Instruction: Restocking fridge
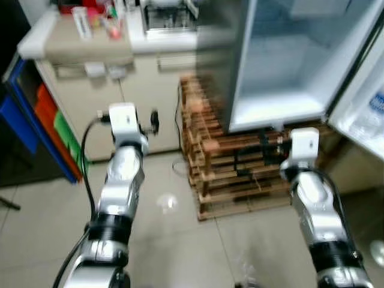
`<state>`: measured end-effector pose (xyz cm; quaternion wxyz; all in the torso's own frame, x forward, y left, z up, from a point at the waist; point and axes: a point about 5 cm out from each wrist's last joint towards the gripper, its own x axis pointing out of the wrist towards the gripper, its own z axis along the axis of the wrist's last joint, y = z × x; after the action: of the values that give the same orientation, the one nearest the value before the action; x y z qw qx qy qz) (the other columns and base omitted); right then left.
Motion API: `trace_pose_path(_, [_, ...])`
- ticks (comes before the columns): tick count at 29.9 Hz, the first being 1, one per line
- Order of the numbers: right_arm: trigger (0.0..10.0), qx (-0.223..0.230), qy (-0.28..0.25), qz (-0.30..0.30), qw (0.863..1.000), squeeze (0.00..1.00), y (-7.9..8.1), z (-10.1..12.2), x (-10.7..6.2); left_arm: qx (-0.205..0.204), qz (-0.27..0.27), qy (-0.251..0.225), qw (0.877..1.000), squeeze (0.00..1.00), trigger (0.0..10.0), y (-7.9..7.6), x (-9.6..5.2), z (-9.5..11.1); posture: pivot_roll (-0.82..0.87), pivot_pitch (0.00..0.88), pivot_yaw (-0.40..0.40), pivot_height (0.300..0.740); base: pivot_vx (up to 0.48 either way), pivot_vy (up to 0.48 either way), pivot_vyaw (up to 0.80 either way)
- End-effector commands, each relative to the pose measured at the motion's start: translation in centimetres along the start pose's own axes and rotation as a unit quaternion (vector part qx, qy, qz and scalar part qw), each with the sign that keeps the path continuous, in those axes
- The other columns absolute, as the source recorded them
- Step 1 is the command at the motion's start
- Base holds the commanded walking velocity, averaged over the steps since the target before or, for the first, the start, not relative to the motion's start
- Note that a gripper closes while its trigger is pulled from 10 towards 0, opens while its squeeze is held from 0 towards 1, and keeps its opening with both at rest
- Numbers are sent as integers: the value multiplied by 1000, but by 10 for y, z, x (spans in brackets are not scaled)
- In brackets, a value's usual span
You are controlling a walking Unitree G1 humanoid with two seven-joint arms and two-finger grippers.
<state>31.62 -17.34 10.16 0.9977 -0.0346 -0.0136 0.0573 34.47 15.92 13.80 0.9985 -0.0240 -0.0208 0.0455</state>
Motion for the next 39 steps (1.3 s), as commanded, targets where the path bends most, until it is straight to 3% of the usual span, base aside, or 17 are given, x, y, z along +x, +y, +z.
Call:
trace_pose_path(1, [10000, -6, -18, 12, 1000, 365, 5, 10, 7, 9, 6, 3, 1000, 0, 10000, 0, 2, 1, -90, 0, 17, 740, 0, 0, 494])
trace_pose_path(6, [10000, 4, -25, 10, 1000, 373, 8, 13, 10, 24, -6, 14, 1000, 0, 10000, -2, 2, -1, -83, 0, 19, 740, 0, 0, 490])
trace_pose_path(7, [10000, 13, -25, 3, 1000, 306, 7, 13, 11, 28, -6, 11, 1000, 0, 10000, -2, 1, 0, -83, 0, 19, 740, 0, 0, 0])
trace_pose_path(11, [10000, 16, -26, -20, 999, 235, 7, 13, 9, 40, -18, 16, 999, 0, 10000, -2, -5, -3, -84, 0, 23, 740, 0, 0, 0])
trace_pose_path(13, [10000, 8, -22, -21, 999, 231, 7, 13, 5, 63, -34, 24, 997, 0, 10000, 6, -17, -10, -93, 0, 27, 740, 0, 0, 0])
trace_pose_path(15, [10000, -6, -7, -33, 999, 227, 2, 8, -9, 82, -65, 43, 994, 0, 10000, 27, -43, -24, -85, 0, 23, 740, 0, 0, 0])
trace_pose_path(16, [10000, -6, -7, -33, 999, 227, 2, 8, -9, 82, -65, 43, 994, 0, 10000, 27, -43, -24, -85, 0, 23, 740, 0, 0, 0])
trace_pose_path(18, [10000, -7, 11, -36, 999, 180, -1, -1, -21, 63, -70, 67, 993, 0, 10000, 36, -57, -35, -81, 0, 14, 740, 0, 0, 0])
trace_pose_path(20, [10000, 0, 21, -39, 999, 165, -3, -7, -29, 67, -90, 61, 992, 0, 10000, 30, -62, -34, -79, 0, 8, 740, 0, 0, 0])
trace_pose_path(22, [10000, 8, 23, -55, 998, 157, -5, -9, -34, 83, -102, 43, 990, 0, 10000, 23, -62, -29, -70, 0, 0, 740, 0, 0, 0])
trace_pose_path(23, [10000, 21, 23, -69, 997, 129, -6, -10, -33, 76, -100, 9, 992, 0, 10000, 14, -54, -17, -74, 0, 0, 740, 0, 0, 0])
trace_pose_path(25, [10000, 34, 14, -89, 995, 122, -6, -6, -30, 56, -96, -11, 994, 0, 10000, 9, -48, -7, -78, 0, 0, 740, 240, 0, 0])
trace_pose_path(31, [10000, 59, -14, -120, 991, 90, -11, 8, -28, 49, -115, -27, 992, 0, 10000, -5, -42, 1, -85, 0, -1, 740, 480, 0, 0])
trace_pose_path(34, [10000, 32, -11, -103, 994, 90, -9, 7, -27, 42, -113, -21, 992, 0, 10000, -6, -39, -1, -95, 0, 0, 740, 480, 0, 0])
trace_pose_path(39, [10000, 23, -9, -92, 995, 94, -9, 9, -23, 35, -94, -11, 995, 0, 10000, -4, -34, -3, -96, 0, 0, 740, 480, 0, 0])
